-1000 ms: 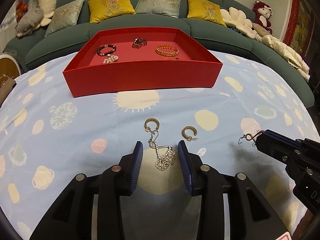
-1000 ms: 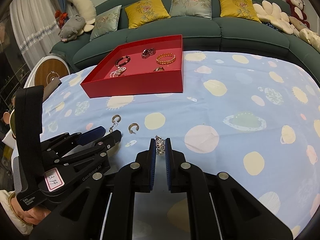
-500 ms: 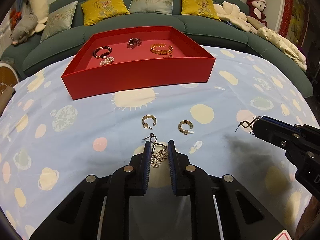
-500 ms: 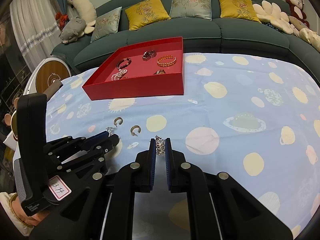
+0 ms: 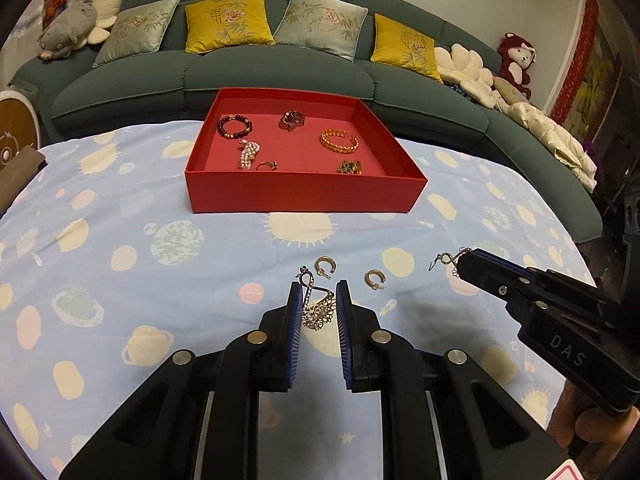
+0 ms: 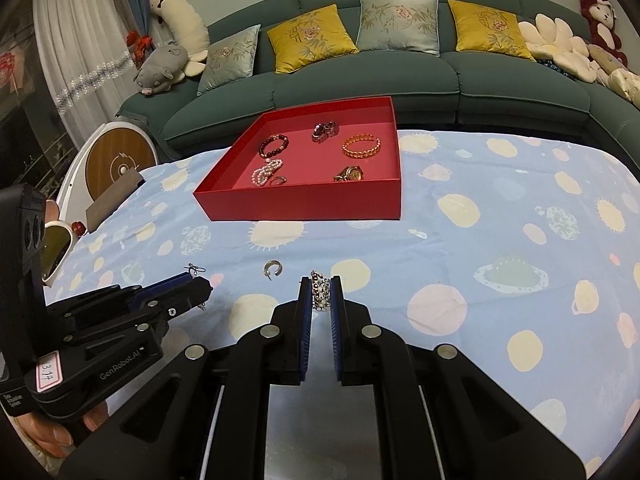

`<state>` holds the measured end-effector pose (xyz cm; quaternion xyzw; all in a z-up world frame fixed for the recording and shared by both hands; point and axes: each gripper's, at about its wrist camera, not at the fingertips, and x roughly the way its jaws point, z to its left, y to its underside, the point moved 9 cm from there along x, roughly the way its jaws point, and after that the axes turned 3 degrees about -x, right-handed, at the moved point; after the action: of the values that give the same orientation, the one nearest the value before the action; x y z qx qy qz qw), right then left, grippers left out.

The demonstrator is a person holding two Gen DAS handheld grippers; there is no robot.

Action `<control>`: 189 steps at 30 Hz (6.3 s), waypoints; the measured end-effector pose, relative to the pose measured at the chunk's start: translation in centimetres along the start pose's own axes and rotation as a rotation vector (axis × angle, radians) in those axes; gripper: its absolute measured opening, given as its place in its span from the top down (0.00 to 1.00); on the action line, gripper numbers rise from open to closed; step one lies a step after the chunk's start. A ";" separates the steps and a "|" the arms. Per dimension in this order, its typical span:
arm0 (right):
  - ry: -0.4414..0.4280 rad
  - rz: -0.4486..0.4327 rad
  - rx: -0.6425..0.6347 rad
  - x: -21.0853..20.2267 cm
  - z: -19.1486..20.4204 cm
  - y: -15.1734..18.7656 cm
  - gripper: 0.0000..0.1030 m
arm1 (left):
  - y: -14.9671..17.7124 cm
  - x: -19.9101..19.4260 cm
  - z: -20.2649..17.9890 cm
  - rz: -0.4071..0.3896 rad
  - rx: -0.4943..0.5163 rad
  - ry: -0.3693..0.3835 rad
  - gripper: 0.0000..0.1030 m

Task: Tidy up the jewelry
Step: 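Carry both silver drop earrings into the red box and open both grippers, then move both grippers back over the two gold hoop earrings, then grasp a gold hoop earring with the left gripper while the right gripper grasps the other, then carry both gold hoop earrings into the red box and open both grippers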

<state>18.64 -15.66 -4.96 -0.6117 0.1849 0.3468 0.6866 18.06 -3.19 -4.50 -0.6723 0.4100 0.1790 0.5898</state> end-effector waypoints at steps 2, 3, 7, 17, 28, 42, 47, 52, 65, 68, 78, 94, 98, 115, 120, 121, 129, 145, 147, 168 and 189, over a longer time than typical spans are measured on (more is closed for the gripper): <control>-0.004 -0.008 -0.007 0.0 0.5 -0.6 0.92 | -0.6 -0.6 0.3 -0.011 -0.008 0.005 0.87; -0.008 -0.012 -0.008 0.0 0.7 -0.9 0.92 | -0.9 -0.9 0.4 -0.018 -0.009 0.004 0.87; -0.024 -0.042 -0.021 -0.5 1.7 -3.1 0.92 | -3.3 -2.2 1.0 -0.064 -0.016 0.007 0.87; -0.025 -0.097 -0.041 1.1 1.8 -10.0 0.92 | -11.0 -1.6 1.9 -0.143 0.037 -0.038 0.87; -0.057 -0.041 0.001 8.3 0.9 -15.0 0.92 | -17.9 5.8 2.0 -0.126 0.029 -0.029 0.86; -0.060 0.049 0.049 15.2 -1.3 -13.7 0.92 | -18.2 13.5 3.0 -0.044 -0.019 -0.040 0.86; -0.074 0.045 0.054 16.0 -1.5 -13.4 0.90 | -17.8 14.5 3.5 -0.011 -0.070 -0.017 0.85; -0.087 0.009 0.087 14.9 -2.1 -13.5 0.90 | -18.0 12.5 4.3 -0.041 -0.120 0.009 0.84; -0.079 -0.082 0.051 0.5 -1.9 -10.5 0.87 | -11.4 -0.1 3.7 -0.066 -0.053 -0.047 0.75; -0.054 -0.047 0.025 -0.9 -1.4 -7.3 0.76 | -8.3 -1.2 3.9 -0.038 -0.049 -0.072 0.75; 0.027 0.070 -0.113 3.0 1.2 -0.4 0.70 | -2.5 -0.2 5.3 0.023 -0.067 -0.114 0.75; 0.063 0.142 -0.196 8.6 2.2 2.1 0.70 | -2.0 1.6 6.6 0.056 -0.085 -0.108 0.75; 0.069 0.138 -0.196 8.6 2.1 2.1 0.75 | -2.0 1.7 6.4 0.059 -0.085 -0.101 0.75; 0.054 0.118 -0.151 6.1 0.8 1.4 0.84 | -0.5 7.0 1.6 0.145 -0.046 -0.015 0.66; 0.057 0.124 -0.134 5.7 -0.3 1.7 0.84 | -0.6 8.8 0.1 0.108 0.008 -0.044 0.65; 0.056 0.124 -0.130 5.6 -0.5 1.7 0.84 | -0.5 8.9 -0.2 0.108 0.021 -0.040 0.65; 0.050 0.126 -0.121 5.3 -1.1 1.8 0.84 | -0.4 9.2 -1.0 0.069 0.118 -0.088 0.67; 0.043 0.114 -0.112 5.1 -1.0 1.3 0.84 | -0.3 9.2 -0.8 0.067 0.166 -0.142 0.86; 0.041 0.108 -0.111 5.0 -0.8 1.1 0.84 | -0.3 9.2 -0.9 0.071 0.165 -0.142 0.86; 0.031 0.064 -0.094 4.3 -0.3 -0.9 0.84 | -1.9 7.3 -0.6 0.062 0.107 -0.111 0.86; 0.032 -0.092 -0.008 3.7 -2.1 -12.3 0.84 | -15.2 3.4 3.9 -0.099 -0.011 -0.154 0.86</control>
<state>30.23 -16.95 0.92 -0.6277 0.1663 0.3056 0.6964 32.64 -1.12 1.96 -0.6793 0.3287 0.2029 0.6240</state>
